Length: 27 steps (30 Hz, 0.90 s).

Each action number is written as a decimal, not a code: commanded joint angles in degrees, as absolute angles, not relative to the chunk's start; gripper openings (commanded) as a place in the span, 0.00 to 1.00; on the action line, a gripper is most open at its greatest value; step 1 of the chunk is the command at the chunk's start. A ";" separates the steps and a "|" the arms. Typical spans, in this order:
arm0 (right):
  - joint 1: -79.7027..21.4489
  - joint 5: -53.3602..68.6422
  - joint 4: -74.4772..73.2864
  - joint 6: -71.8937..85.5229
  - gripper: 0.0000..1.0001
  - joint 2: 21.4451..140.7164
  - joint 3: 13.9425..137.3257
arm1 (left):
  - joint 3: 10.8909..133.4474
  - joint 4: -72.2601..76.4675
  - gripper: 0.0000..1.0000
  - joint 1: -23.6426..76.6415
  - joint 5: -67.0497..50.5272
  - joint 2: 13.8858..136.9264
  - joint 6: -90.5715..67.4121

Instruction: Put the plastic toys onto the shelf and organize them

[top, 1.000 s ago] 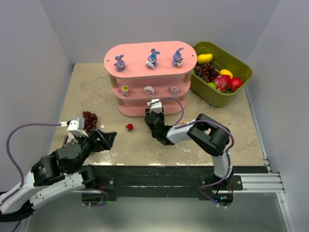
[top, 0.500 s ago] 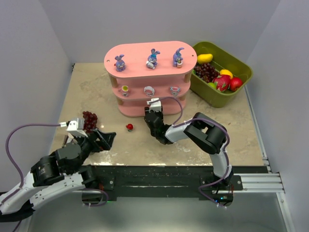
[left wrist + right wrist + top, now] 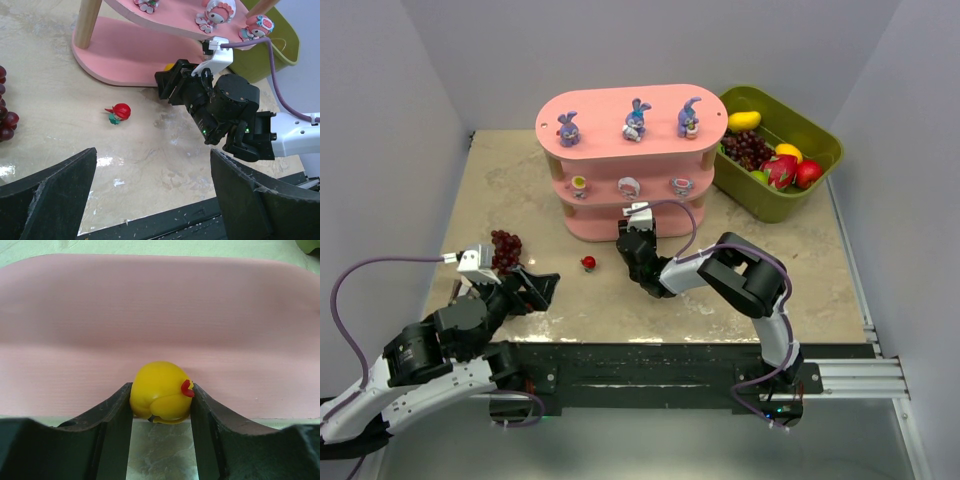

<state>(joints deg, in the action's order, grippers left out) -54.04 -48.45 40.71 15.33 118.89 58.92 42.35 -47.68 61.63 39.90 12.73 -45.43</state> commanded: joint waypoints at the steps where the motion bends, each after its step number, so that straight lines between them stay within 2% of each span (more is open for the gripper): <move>1: -51.86 -47.90 41.66 15.03 0.36 119.88 61.52 | 42.45 -47.11 1.00 61.70 41.66 12.22 -46.32; 9: -51.86 -48.69 41.84 15.29 0.46 120.15 61.70 | 42.54 -47.20 1.00 61.70 41.84 12.04 -46.32; 13: -51.86 -49.22 40.96 15.82 0.64 120.23 62.14 | 42.63 -47.20 1.00 61.70 41.92 11.95 -46.23; 16: -51.86 -49.22 40.96 15.82 0.71 120.23 62.23 | 42.54 -47.20 1.00 61.70 41.92 12.04 -46.23; 21: -51.86 -49.13 41.31 15.73 0.76 120.06 61.62 | 42.54 -47.29 0.99 61.70 42.01 11.87 -46.23; 27: -51.86 -47.81 48.60 14.59 0.81 116.72 55.82 | 42.54 -47.29 0.99 61.70 42.01 12.04 -46.32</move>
